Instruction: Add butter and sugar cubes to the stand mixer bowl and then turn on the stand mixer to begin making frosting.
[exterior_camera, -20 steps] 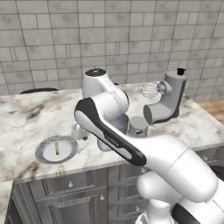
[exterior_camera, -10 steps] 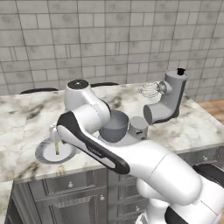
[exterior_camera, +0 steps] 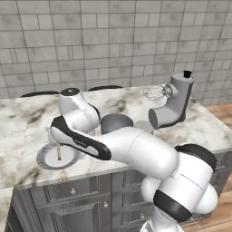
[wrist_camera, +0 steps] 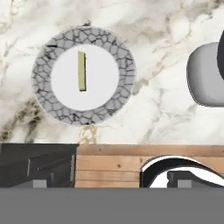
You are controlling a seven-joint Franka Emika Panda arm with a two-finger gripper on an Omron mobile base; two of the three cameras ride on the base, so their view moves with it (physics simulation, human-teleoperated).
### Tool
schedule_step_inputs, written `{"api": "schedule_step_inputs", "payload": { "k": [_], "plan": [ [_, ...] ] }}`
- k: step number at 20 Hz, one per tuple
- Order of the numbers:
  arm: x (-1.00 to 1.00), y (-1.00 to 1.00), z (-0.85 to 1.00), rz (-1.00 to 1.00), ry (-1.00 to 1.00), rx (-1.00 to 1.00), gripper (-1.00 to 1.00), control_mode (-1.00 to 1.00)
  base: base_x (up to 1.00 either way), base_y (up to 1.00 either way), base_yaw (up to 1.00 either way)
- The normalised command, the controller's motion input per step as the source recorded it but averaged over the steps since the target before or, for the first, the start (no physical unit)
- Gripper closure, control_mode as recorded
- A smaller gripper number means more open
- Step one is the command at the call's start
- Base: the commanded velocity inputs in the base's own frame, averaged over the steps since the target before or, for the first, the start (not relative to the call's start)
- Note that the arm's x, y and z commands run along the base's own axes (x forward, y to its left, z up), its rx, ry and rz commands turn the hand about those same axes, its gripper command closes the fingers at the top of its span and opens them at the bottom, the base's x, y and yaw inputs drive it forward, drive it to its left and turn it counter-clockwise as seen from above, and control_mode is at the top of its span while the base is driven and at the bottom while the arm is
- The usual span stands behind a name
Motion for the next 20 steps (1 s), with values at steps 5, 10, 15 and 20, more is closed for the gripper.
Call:
{"api": "schedule_step_inputs", "payload": {
  "k": [5, 10, 15, 20],
  "plan": [
    [0.65, 0.23, -0.50, -0.12, 0.19, 0.00, -1.00, -1.00, 0.00, 0.00, 0.00],
    [0.46, 0.38, -0.33, -0.03, 0.17, -0.03, -1.00, -1.00, 0.00, 0.00, 0.00],
    [0.26, 0.39, -0.24, -0.04, 0.10, -0.09, -1.00, -1.00, 0.00, 0.00, 0.00],
    [0.11, 0.30, -0.21, -0.08, 0.02, -0.11, -1.00, -1.00, 0.00, 0.00, 0.00]
  ]
}}
